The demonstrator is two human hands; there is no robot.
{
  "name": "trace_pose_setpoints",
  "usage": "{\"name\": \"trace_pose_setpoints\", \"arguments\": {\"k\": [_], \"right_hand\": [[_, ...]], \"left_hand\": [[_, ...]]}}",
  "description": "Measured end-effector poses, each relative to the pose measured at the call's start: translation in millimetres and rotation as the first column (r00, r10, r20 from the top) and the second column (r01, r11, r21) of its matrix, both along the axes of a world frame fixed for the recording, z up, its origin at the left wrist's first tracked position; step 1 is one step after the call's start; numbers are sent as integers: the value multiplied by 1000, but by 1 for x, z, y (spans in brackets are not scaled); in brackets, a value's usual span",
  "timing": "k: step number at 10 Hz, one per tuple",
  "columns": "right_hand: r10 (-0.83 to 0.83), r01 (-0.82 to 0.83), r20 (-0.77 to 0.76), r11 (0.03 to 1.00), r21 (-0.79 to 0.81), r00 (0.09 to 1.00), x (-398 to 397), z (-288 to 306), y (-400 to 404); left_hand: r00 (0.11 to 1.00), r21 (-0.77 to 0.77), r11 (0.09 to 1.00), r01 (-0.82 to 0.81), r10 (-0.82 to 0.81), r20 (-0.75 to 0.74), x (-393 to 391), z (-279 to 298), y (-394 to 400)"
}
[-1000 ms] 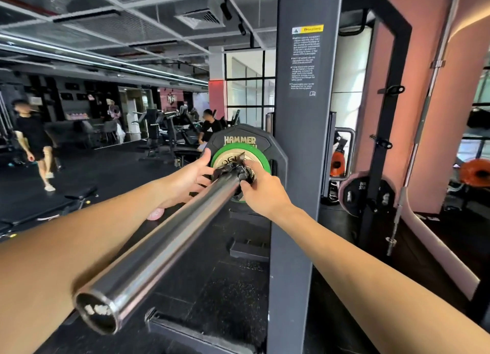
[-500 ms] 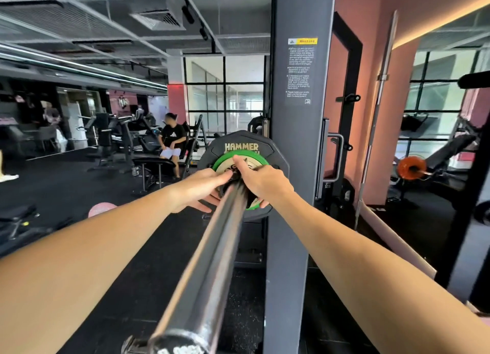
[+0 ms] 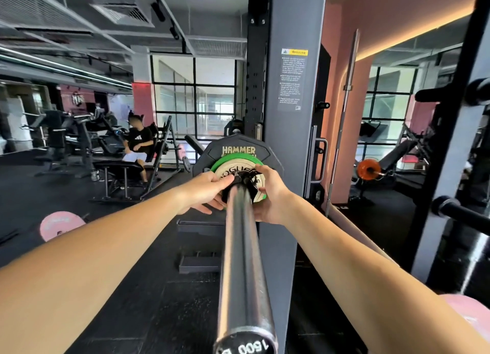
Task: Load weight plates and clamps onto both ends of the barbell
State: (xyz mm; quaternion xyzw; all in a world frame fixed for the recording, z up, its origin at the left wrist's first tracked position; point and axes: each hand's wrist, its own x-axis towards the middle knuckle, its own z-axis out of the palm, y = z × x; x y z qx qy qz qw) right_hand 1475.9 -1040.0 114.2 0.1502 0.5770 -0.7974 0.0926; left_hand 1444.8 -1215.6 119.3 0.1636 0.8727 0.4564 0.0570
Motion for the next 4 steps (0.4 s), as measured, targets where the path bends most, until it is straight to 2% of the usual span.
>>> {"name": "trace_pose_setpoints", "arguments": {"k": [1,3,4], "right_hand": [[-120,120,-8,993,-13,993,-7,-6,-5],[-151,151,-32,989,-6,988,-10,-8,-9],[-145,162,-82,947,277,986,3,-2,-4]], "left_hand": [[1000,-8,1000,7,-8,-8,-3,1,0],[999,-23,1000,-1,2,39,3,1,3],[998,-47,998,-49,51,37,10,3,3]]}}
